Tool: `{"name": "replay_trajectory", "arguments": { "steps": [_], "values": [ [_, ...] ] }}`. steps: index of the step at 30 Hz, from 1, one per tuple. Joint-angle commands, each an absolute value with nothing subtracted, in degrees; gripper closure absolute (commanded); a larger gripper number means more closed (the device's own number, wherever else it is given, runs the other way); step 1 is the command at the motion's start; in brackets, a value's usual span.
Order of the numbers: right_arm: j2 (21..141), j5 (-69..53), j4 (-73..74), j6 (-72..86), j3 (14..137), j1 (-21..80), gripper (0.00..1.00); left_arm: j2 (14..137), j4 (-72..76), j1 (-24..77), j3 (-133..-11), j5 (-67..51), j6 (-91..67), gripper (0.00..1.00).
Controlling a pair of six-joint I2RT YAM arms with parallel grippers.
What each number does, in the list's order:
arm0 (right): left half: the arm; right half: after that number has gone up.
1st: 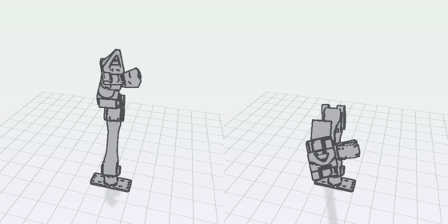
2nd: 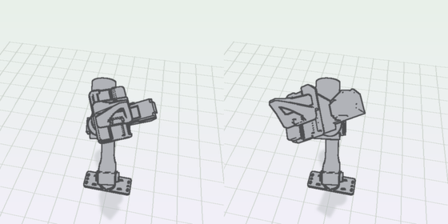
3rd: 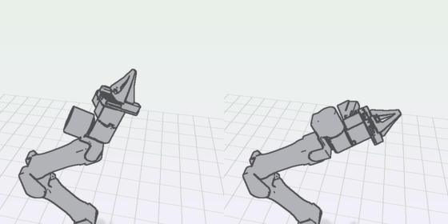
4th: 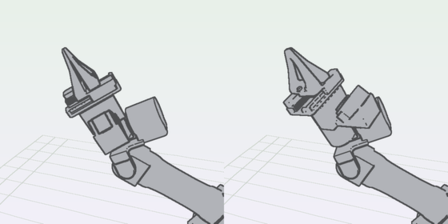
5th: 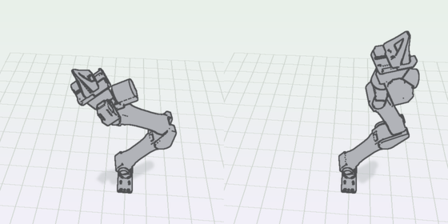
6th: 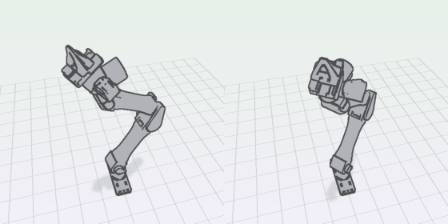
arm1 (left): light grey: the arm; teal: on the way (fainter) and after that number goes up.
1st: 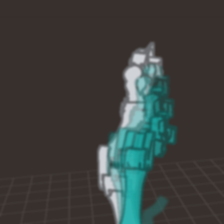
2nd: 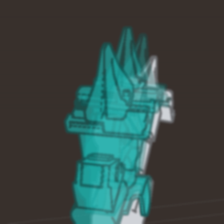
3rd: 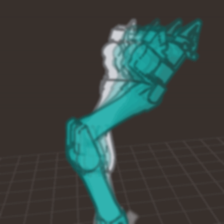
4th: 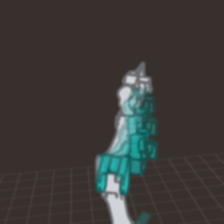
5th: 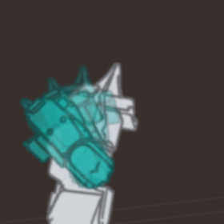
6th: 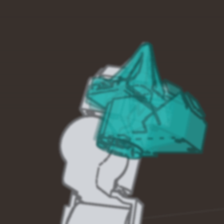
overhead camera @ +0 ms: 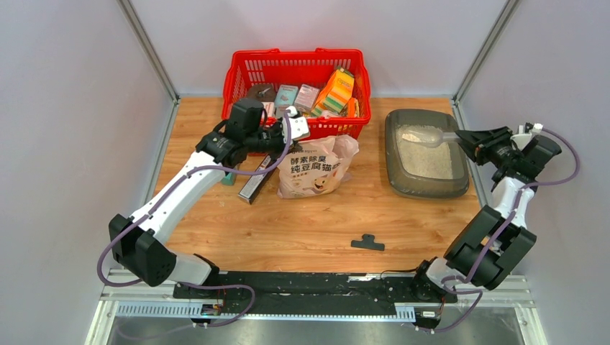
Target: Fill the litter box with clean litter
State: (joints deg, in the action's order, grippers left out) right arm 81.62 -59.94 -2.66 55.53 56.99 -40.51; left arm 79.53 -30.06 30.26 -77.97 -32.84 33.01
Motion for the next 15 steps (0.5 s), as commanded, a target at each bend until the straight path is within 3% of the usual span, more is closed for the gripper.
{"name": "replay_trajectory", "arguments": {
  "steps": [1,9,15],
  "values": [
    [76.74,-51.35,2.26,50.02,55.37,-41.48,1.0,77.96,-28.3,30.06,-80.95,-35.24,34.54,1.0],
    [71.02,-35.52,12.21,36.67,55.63,-40.7,1.0,77.43,-26.28,30.06,-79.28,-35.6,32.35,1.0],
    [66.9,-24.1,17.93,18.31,59.5,-33.24,1.0,76.47,-25.14,30.06,-77.61,-35.6,31.99,1.0]
  ]
}}
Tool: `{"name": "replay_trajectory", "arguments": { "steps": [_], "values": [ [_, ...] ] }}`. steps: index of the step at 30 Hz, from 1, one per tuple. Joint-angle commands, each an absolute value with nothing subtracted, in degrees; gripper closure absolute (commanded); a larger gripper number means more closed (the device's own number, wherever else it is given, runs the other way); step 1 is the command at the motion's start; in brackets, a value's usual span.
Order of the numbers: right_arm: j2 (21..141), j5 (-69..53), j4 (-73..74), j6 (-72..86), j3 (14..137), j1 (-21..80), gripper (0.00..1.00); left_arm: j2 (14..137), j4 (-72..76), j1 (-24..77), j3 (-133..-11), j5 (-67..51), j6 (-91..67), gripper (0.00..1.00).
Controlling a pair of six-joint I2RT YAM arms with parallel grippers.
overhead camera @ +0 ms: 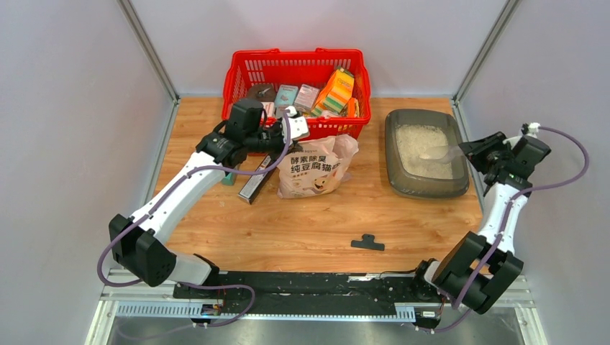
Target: Fill the litter box with clean litter
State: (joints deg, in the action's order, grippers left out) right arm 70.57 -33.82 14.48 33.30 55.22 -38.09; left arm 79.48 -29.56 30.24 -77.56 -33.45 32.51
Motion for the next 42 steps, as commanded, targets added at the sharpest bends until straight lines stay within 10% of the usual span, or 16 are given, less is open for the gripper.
{"name": "replay_trajectory", "arguments": {
  "steps": [1,8,13,19,42],
  "values": [
    [66.45,-21.65,19.67,15.24,60.2,-29.39,1.0,76.38,-25.05,30.06,-77.17,-35.68,31.91,1.0],
    [60.65,-6.33,17.23,-17.27,61.26,-12.49,1.0,75.41,-23.82,30.06,-75.94,-36.39,30.94,0.96],
    [59.41,-27.81,23.87,-18.2,68.96,-12.13,1.0,74.27,-24.0,30.06,-78.13,-36.21,27.25,0.55],
    [63.27,-49.63,30.58,-7.49,86.09,-4.41,1.0,70.32,-20.75,30.06,-80.33,-37.88,21.36,0.38],
    [77.26,-60.65,23.91,19.07,95.98,13.26,1.0,72.94,-3.51,36.91,-76.28,-27.33,24.79,0.42]
  ]
}}
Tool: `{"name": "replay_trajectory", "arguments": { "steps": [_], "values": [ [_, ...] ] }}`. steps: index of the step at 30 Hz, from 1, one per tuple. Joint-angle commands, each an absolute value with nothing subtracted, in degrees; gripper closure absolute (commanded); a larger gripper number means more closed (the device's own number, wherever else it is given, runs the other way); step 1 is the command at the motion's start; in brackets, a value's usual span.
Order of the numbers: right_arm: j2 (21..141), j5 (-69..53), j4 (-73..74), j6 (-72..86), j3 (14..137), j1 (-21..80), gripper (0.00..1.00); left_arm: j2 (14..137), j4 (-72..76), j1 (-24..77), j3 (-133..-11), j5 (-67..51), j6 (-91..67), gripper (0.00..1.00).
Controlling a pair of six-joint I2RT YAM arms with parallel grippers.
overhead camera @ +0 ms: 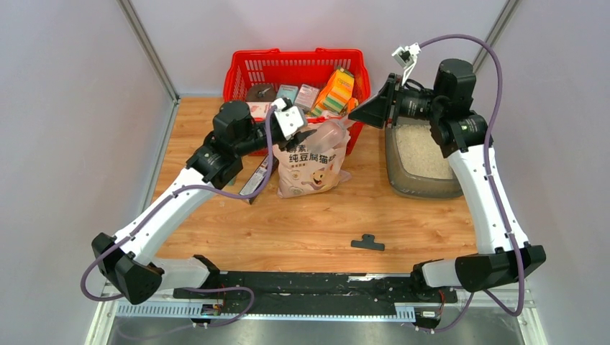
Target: Fill the litter box with clean litter
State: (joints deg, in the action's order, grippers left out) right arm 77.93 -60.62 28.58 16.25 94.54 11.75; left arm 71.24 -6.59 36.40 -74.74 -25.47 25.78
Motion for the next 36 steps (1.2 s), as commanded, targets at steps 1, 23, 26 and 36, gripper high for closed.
{"name": "replay_trajectory", "arguments": {
  "steps": [1,23,26,36],
  "values": [
    [77.17,-60.3,23.82,18.81,95.63,13.71,1.0,73.38,-3.69,36.91,-76.72,-27.59,24.7,0.42],
    [80.77,-58.89,23.64,18.72,93.69,15.73,0.94,79.98,-8.27,37.09,-79.8,-29.45,21.45,0.97],
    [80.68,-59.24,25.83,17.76,93.26,15.73,0.62,79.81,-7.64,37.0,-79.98,-29.18,21.0,1.0],
    [78.31,-57.49,26.02,18.63,88.78,15.73,0.36,78.49,-8.97,37.0,-79.19,-27.6,20.57,1.0]
  ]
}}
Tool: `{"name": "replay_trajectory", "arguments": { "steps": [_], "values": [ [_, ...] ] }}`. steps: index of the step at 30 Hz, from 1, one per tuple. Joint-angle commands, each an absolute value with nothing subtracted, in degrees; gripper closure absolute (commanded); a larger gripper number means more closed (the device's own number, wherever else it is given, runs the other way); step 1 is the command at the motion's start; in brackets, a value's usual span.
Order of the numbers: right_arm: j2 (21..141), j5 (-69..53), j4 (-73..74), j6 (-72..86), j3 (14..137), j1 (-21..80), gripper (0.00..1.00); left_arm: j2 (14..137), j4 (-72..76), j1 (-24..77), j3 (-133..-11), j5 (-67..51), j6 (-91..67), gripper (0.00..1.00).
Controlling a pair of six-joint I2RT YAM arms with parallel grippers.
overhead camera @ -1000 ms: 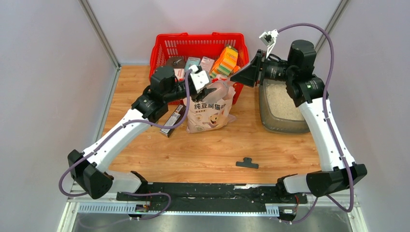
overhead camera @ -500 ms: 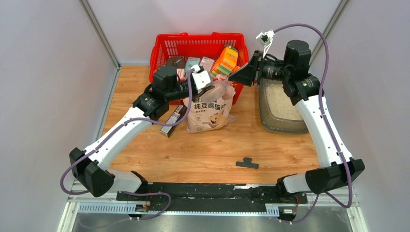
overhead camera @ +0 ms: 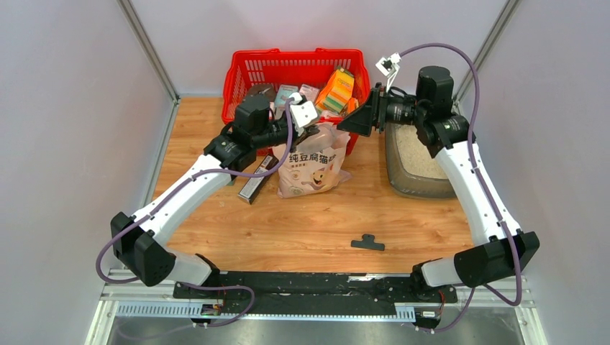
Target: Fill the litter box with clean litter
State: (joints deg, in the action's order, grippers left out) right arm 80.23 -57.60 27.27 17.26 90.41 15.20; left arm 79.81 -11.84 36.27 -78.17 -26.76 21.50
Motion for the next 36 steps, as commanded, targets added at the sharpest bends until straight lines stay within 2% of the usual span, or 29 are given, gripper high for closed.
{"name": "replay_trajectory", "arguments": {
  "steps": [1,7,14,18,20,23,24,27,33,34,35,36],
  "values": [
    [78.22,-57.13,25.84,18.81,88.51,15.73,0.36,78.49,-8.44,37.0,-79.02,-27.25,19.61,1.0],
    [77.52,-51.51,22.77,20.04,87.63,15.65,0.39,79.1,-5.36,37.0,-78.84,-26.18,11.18,1.0],
    [77.87,-50.71,20.3,21.27,87.98,15.91,0.45,79.1,-5.36,37.0,-77.87,-28.92,8.26,1.0],
    [77.61,-50.71,20.04,21.01,87.1,16.17,0.54,79.19,-5.27,37.0,-77.52,-28.92,8.17,1.0],
    [77.43,-50.28,19.95,21.09,87.01,16.17,0.55,79.36,-5.1,37.0,-77.61,-29.0,8.26,1.0],
    [77.61,-49.57,19.86,20.92,87.1,16.35,0.64,79.54,-4.83,36.91,-77.69,-29.18,7.91,1.0],
    [77.69,-48.79,20.04,20.74,87.1,16.35,0.72,79.54,-4.83,37.0,-77.7,-29.09,7.91,1.0],
    [77.87,-47.99,20.21,20.04,87.36,16.26,0.88,79.54,-4.83,37.0,-77.7,-29.09,8.17,1.0],
    [77.96,-48.07,20.74,19.51,87.54,16.26,1.0,79.54,-5.8,37.0,-77.87,-28.92,9.66,1.0],
    [78.05,-48.16,21.18,18.73,87.71,16.09,1.0,79.54,-6.41,37.0,-78.13,-28.31,10.36,0.96],
    [77.96,-48.16,21.62,17.94,88.93,15.82,1.0,79.37,-7.98,37.0,-78.66,-27.69,11.15,0.87],
    [78.05,-47.99,22.93,17.06,89.82,14.69,1.0,79.02,-8.69,37.0,-78.84,-26.9,13.34,0.69]
  ]
}}
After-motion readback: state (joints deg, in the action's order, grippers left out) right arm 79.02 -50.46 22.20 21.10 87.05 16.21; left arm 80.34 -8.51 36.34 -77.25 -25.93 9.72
